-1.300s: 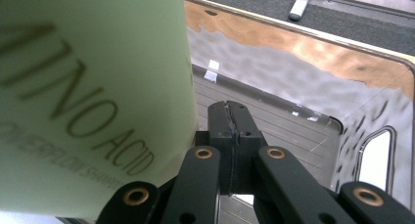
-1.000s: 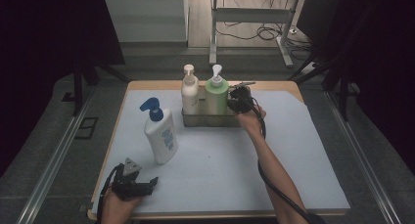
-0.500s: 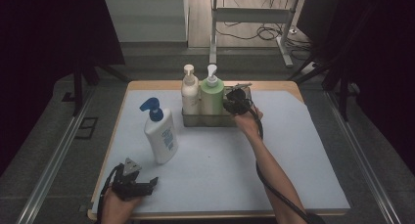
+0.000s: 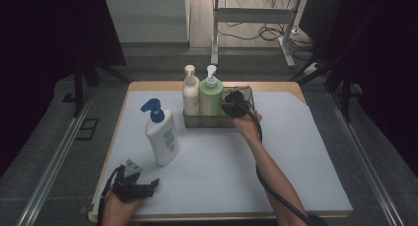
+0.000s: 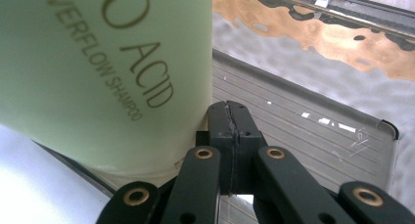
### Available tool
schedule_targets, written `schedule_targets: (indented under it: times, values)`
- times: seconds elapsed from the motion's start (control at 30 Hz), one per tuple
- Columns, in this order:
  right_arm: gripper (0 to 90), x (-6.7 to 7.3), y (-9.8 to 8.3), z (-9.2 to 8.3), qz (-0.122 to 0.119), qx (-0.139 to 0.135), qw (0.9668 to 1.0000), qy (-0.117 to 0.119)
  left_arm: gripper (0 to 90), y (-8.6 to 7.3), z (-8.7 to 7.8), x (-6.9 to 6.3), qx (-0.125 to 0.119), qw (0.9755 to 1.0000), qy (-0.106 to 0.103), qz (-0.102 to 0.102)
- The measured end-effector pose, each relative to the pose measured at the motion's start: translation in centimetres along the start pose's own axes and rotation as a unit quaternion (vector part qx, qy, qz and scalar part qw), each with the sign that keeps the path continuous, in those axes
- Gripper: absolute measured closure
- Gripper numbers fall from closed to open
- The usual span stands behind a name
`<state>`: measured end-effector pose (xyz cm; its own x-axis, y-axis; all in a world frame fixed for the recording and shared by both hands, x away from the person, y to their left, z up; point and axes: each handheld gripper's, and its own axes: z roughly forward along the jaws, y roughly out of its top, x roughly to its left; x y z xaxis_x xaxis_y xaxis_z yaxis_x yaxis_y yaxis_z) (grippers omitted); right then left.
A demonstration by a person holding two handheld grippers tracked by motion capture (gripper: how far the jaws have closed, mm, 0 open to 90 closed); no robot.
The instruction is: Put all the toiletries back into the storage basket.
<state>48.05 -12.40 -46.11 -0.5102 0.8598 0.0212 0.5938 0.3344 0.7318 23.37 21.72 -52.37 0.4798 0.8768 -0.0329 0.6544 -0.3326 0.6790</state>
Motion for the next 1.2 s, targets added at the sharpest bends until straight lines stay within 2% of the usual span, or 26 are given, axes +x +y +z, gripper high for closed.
schedule_targets:
  times: [0.47, 0.5, 0.63, 0.93, 1.03, 1.2]
  values:
    - [88.4, 0.1, -0.4, -0.3, -0.015, 0.0, 0.9999, -0.003, 12.3, 0.0, 0.0, 0.0, 0.0, 1.0, 0.0, 0.0]
    - [83.9, 0.1, -0.4, -0.4, -0.018, 0.001, 0.9998, -0.008, 12.3, 0.0, 0.0, 0.0, 0.0, 1.0, 0.0, 0.0]
    - [79.8, -0.1, -0.3, -0.7, -0.019, 0.002, 0.9998, -0.007, 12.3, 0.0, 0.0, 0.0, 0.0, 1.0, 0.0, 0.0]
    - [62.0, -0.4, -0.4, -2.0, -0.03, -0.009, 0.9995, -0.002, 12.3, 0.0, 0.0, 0.0, 0.0, 1.0, 0.0, 0.0]
    - [53.7, -0.5, -0.4, -2.7, -0.04, -0.004, 0.9991, 0.012, 12.3, 0.0, 0.0, 0.0, 0.0, 1.0, 0.0, 0.0]
    - [46.2, -0.3, -0.5, -3.2, -0.046, -0.003, 0.9985, 0.031, 12.3, 0.0, 0.0, 0.0, 0.0, 1.0, 0.0, 0.0]
